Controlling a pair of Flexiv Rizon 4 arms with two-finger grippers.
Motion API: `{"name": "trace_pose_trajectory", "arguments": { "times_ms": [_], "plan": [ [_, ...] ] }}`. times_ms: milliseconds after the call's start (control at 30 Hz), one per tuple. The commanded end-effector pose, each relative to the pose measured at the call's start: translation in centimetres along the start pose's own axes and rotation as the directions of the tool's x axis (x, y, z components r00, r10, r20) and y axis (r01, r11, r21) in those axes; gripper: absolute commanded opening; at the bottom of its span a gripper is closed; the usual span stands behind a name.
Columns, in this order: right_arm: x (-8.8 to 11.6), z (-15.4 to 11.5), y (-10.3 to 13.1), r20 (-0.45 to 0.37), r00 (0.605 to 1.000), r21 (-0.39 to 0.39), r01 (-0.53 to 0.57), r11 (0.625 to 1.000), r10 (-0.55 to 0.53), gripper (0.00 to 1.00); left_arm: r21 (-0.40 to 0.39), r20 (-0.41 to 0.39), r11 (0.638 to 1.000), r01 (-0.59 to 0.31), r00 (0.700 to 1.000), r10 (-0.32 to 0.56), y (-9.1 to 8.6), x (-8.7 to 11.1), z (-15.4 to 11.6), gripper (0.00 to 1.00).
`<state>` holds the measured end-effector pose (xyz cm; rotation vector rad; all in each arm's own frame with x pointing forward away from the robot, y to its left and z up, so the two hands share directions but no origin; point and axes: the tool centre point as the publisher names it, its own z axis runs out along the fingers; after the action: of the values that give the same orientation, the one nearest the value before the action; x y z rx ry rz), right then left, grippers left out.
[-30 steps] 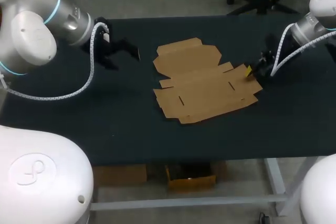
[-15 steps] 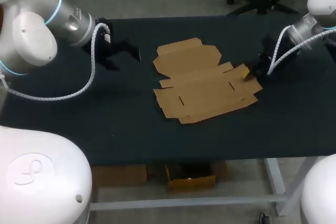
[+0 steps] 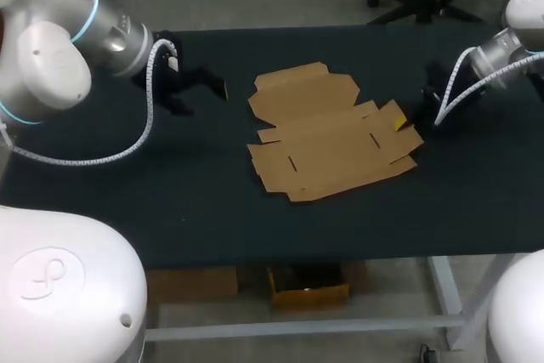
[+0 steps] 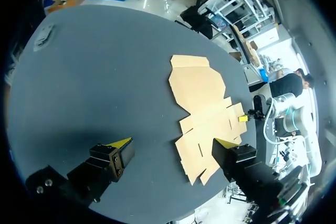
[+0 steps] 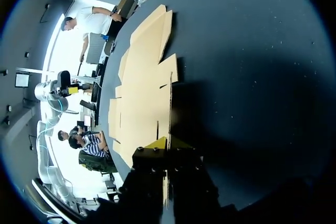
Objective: Assemble the packaging by folding the flat box into shape, placing the metal phone stand inside, and closing the box properly
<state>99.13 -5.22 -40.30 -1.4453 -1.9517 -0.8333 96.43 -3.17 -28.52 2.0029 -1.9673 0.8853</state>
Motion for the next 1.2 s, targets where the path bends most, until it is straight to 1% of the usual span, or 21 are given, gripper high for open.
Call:
{"name": "trace_pose_trajectory", "arguments": {
  "times_ms": [33, 233, 367, 633, 700, 867, 1100, 1133, 1167, 1200],
  "plan": [
    [1.1, -0.4, -1.6, 0.006, 1.0, -0.061, 0.007, 0.998, -0.007, 0.0, 0.003, 0.004, 1.0, 0.008, 1.0, -0.008, 0.2, 0.2, -0.3, 1.0],
    [2.7, -0.5, -2.6, -0.003, 1.0, -0.097, 0.006, 0.995, -0.006, 0.0, 0.002, 0.005, 0.999, 0.036, 0.999, -0.036, 0.2, 0.2, -0.5, 1.0],
    [3.4, -0.5, -3.3, -0.023, 1.0, -0.13, -0.004, 0.991, 0.001, 0.0, 0.003, 0.004, 0.999, 0.039, 0.999, -0.039, 0.2, 0.2, -0.7, 1.0],
    [3.7, 0.0, -4.0, -0.05, 0.998, -0.178, -0.05, 0.983, 0.042, 0.0, 0.003, 0.007, 0.999, 0.036, 0.999, -0.036, 0.6, 0.2, -0.8, 1.0],
    [3.7, 0.1, -4.0, -0.065, 0.997, -0.181, -0.058, 0.982, 0.046, 0.0, 0.004, 0.008, 0.999, 0.039, 0.999, -0.039, 0.6, 0.1, -0.8, 1.0],
    [3.9, 0.2, -4.1, -0.067, 0.996, -0.191, -0.073, 0.979, 0.061, 0.0, 0.007, 0.01, 0.999, 0.043, 0.999, -0.043, 0.7, 0.0, -1.1, 1.0],
    [4.8, 0.8, -4.5, -0.076, 0.994, -0.175, -0.09, 0.98, 0.078, 0.0, 0.008, 0.009, 0.999, 0.042, 0.999, -0.042, 0.8, 0.0, -1.2, 1.0],
    [4.8, 0.9, -4.5, -0.073, 0.994, -0.17, -0.092, 0.981, 0.081, 0.1, 0.008, 0.008, 0.999, 0.042, 0.999, -0.042, 0.8, 0.0, -1.2, 1.0],
    [4.8, 1.0, -4.6, -0.064, 0.994, -0.16, -0.096, 0.982, 0.087, 0.27, 0.008, 0.008, 0.999, 0.042, 0.999, -0.042, 0.8, -0.1, -1.2, 1.0],
    [4.8, 1.1, -4.6, -0.06, 0.994, -0.148, -0.099, 0.984, 0.091, 0.35, 0.008, 0.007, 0.999, 0.042, 0.999, -0.042, 0.9, -0.1, -1.1, 1.0]
  ]
}}
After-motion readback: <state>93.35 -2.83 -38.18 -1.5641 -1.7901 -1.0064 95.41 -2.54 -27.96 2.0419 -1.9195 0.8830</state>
